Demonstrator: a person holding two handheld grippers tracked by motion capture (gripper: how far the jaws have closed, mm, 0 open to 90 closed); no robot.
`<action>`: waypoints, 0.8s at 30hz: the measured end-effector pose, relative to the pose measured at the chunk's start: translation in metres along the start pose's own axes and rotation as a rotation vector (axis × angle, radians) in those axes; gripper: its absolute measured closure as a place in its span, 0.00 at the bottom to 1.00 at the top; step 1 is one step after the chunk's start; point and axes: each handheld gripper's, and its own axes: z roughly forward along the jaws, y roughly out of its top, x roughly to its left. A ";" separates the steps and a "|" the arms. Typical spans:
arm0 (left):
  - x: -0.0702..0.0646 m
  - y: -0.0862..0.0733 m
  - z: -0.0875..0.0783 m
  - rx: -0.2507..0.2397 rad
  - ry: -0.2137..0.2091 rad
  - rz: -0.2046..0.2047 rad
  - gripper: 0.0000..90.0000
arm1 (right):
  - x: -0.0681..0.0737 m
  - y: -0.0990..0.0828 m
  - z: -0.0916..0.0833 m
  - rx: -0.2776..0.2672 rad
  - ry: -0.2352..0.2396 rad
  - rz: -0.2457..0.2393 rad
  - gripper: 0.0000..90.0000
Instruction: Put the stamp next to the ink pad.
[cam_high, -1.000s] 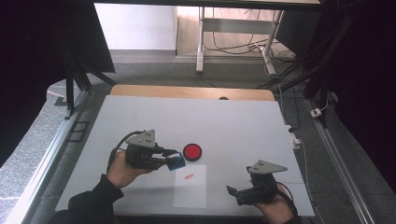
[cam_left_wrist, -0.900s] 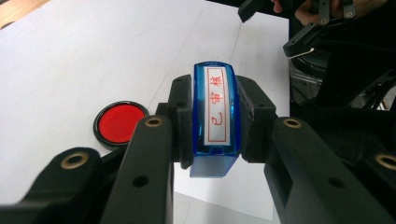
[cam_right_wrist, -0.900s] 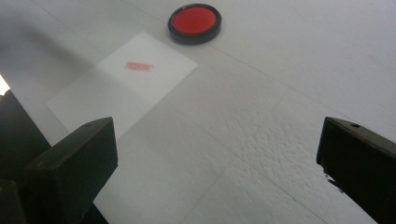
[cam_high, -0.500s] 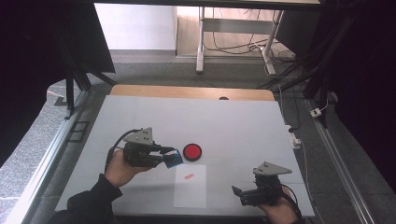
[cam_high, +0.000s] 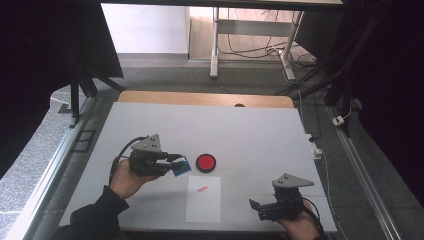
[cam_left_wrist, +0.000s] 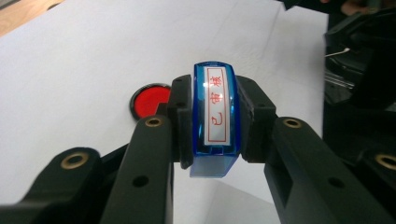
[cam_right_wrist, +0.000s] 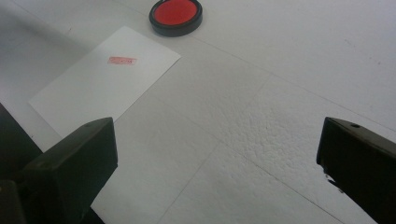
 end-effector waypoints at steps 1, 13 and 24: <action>0.001 -0.001 0.000 0.002 0.007 -0.007 0.78 | 0.000 0.000 0.000 0.000 0.002 0.000 0.00; 0.016 -0.013 -0.002 0.024 0.085 -0.061 0.78 | 0.000 0.000 0.000 -0.001 0.002 -0.002 0.00; 0.031 -0.028 -0.003 0.060 0.178 -0.125 0.78 | 0.001 0.000 0.000 -0.004 0.001 -0.007 0.00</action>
